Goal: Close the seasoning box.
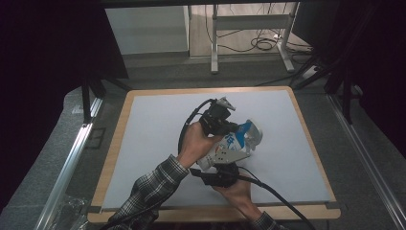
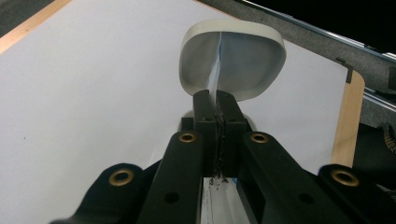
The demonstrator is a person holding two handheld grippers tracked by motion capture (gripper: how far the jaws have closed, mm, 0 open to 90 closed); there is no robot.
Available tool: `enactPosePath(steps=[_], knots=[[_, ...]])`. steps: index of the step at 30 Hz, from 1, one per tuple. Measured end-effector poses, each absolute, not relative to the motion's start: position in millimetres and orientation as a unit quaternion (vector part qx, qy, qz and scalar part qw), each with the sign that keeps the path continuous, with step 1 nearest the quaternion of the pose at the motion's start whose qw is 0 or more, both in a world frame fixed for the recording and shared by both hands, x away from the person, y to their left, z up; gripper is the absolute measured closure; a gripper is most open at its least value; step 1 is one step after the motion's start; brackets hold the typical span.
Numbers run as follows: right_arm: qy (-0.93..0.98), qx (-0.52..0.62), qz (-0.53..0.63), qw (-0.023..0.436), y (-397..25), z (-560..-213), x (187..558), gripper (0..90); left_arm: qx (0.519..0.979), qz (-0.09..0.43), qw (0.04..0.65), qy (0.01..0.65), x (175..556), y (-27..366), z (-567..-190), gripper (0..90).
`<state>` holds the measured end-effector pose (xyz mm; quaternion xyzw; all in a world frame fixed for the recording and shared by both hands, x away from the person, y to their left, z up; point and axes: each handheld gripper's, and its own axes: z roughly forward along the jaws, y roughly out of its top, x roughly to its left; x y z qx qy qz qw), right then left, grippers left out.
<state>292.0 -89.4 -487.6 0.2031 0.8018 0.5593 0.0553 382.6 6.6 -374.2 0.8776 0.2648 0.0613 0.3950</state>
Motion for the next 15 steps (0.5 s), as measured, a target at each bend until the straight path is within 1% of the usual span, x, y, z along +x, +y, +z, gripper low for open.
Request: enactPosePath(steps=[15], knots=[[0.801, 0.204, 0.56, 0.053, -89.1, -487.1, 291.9, 56.6, 0.877, 0.063, 0.395, 0.265, 382.9, 5.8, -373.7, 89.0]])
